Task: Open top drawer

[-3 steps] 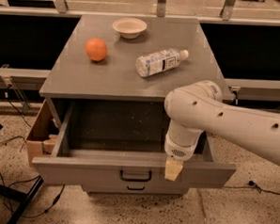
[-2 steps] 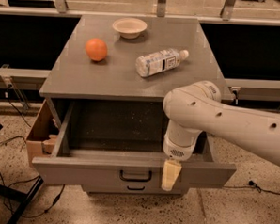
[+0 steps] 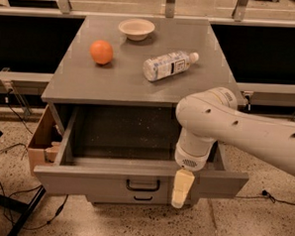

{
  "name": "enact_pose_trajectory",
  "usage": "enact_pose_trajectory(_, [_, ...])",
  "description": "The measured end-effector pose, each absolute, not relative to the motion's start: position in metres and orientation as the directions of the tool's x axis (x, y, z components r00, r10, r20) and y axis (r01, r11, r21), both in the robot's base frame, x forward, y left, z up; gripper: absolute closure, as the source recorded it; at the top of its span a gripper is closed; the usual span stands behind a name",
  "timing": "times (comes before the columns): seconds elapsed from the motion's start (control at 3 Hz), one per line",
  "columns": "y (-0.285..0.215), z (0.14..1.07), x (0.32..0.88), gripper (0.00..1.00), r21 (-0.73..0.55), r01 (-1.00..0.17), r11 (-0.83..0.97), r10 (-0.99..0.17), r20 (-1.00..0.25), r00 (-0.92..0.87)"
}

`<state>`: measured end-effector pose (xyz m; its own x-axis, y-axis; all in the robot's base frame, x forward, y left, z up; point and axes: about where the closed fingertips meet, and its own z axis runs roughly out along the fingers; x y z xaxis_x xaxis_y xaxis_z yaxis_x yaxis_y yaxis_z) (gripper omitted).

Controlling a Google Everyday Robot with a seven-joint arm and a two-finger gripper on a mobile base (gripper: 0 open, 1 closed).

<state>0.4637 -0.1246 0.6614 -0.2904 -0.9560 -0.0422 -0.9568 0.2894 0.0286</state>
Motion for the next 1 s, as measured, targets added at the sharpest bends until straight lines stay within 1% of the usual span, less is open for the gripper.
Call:
enact_pose_trajectory(0.33, [-0.118, 0.665, 0.429, 0.17, 0.027, -0.939, 0.342, -0.935, -0.087, -0.343])
enact_pose_trajectory(0.67, [-0.114, 0.662, 0.372, 0.42, 0.066, -0.92, 0.387, -0.917, -0.082, -0.391])
enact_pose_trajectory(1.0, [-0.113, 0.662, 0.367, 0.72, 0.07, -0.918, 0.39, -0.915, -0.079, -0.395])
